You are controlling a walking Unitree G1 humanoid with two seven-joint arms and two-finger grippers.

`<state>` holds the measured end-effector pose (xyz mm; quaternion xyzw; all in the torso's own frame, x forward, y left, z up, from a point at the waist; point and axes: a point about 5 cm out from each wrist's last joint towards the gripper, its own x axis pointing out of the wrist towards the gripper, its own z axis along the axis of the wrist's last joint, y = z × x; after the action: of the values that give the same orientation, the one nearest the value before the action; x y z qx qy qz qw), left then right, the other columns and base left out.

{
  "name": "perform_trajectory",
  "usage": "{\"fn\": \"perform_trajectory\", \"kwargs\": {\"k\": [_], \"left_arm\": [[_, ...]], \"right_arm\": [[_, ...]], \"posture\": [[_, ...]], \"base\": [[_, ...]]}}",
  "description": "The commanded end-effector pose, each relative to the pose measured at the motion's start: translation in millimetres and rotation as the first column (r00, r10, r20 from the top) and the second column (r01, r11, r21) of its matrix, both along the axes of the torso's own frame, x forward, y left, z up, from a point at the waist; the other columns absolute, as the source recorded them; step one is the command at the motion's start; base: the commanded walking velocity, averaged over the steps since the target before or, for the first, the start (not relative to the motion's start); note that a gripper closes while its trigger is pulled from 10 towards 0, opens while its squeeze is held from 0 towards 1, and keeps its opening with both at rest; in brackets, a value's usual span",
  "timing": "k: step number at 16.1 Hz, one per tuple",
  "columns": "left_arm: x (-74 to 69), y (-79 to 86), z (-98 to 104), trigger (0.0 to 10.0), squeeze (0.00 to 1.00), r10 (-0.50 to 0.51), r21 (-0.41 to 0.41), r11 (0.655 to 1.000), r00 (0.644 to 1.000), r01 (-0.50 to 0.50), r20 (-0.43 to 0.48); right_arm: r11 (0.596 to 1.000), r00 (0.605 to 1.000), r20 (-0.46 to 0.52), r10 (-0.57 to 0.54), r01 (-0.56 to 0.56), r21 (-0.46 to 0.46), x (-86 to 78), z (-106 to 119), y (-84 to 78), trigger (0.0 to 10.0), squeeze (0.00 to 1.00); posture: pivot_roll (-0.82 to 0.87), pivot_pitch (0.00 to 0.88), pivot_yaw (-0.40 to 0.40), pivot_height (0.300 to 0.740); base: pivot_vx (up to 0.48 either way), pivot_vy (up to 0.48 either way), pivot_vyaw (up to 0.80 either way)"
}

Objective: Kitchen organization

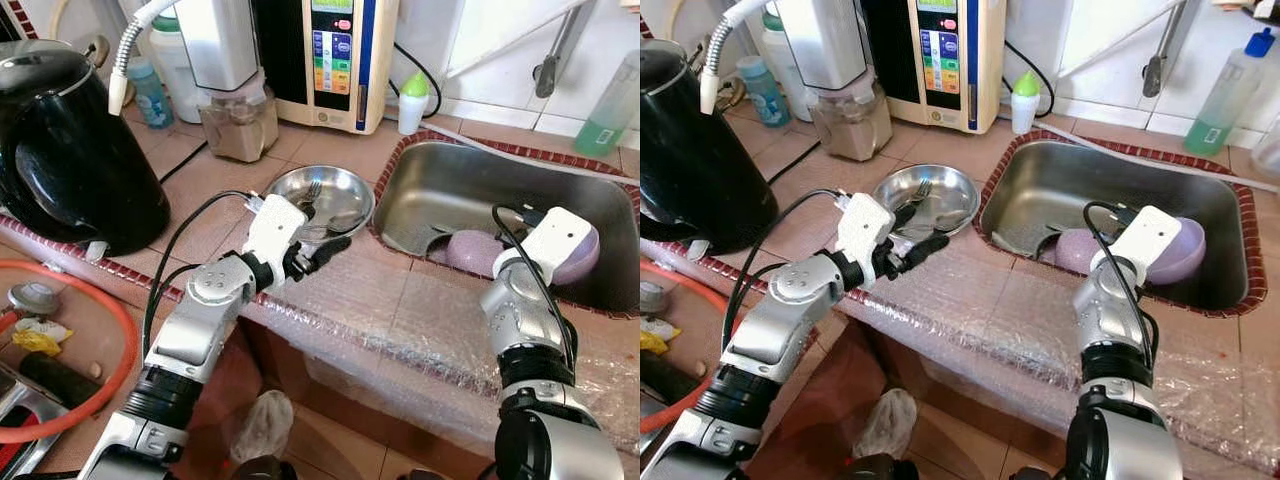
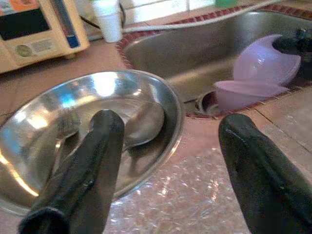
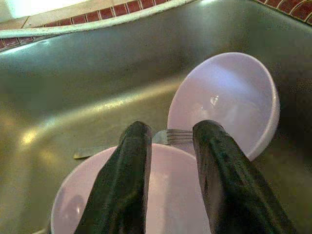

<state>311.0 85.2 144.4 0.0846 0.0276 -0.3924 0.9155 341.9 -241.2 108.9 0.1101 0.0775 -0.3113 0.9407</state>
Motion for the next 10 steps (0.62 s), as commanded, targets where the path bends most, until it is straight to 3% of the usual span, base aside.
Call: {"fn": "perform_trajectory", "kwargs": {"k": [1, 4, 7, 9, 10], "left_arm": [[-2.1, -2.4, 5.4, 10.0, 1.0, -0.051, 0.045, 0.998, 0.999, 0.051, 0.016], [3.3, 3.7, 11.7, 10.0, 1.0, 0.002, 0.049, 0.999, 0.999, -0.005, 0.047], [14.8, 20.6, 20.8, 10.0, 1.0, 0.169, -0.021, 0.986, 0.982, -0.168, 0.088], [16.6, 45.3, 17.5, 10.0, 1.0, 0.344, -0.096, 0.937, 0.934, -0.336, 0.097], [11.0, 54.7, 16.6, 10.0, 1.0, 0.413, -0.141, 0.907, 0.905, -0.398, 0.1]], "right_arm": [[0.999, 1.0, 0.014, 0.028, -0.028, 0.039, 6.8, 4.4, 12.1, 10.0, 1.0], [0.988, 0.985, 0.143, 0.097, -0.112, 0.105, 11.6, 15.4, 22.1, 10.0, 1.0], [0.979, 0.965, 0.184, 0.187, -0.2, 0.051, 9.2, 18.7, 29.2, 10.0, 1.0], [0.963, 0.951, 0.182, 0.25, -0.264, 0.057, 1.5, 13.9, 40.1, 10.0, 1.0], [0.943, 0.928, 0.19, 0.32, -0.332, 0.035, -4.3, 12.9, 50.9, 10.0, 1.0]], "posture": [[-0.02, 0.0, 0.063, 0.74], [-0.02, 0.005, 0.065, 0.74], [-0.02, 0.005, 0.065, 0.74], [-0.02, 0.006, 0.06, 0.74], [-0.02, 0.007, 0.057, 0.74]], "base": [[0.0, 0.0, 0.0], [0.0, 0.0, 0.0], [0.0, 0.0, 0.0], [0.0, 0.0, 0.0], [0.0, 0.0, 0.0]]}}
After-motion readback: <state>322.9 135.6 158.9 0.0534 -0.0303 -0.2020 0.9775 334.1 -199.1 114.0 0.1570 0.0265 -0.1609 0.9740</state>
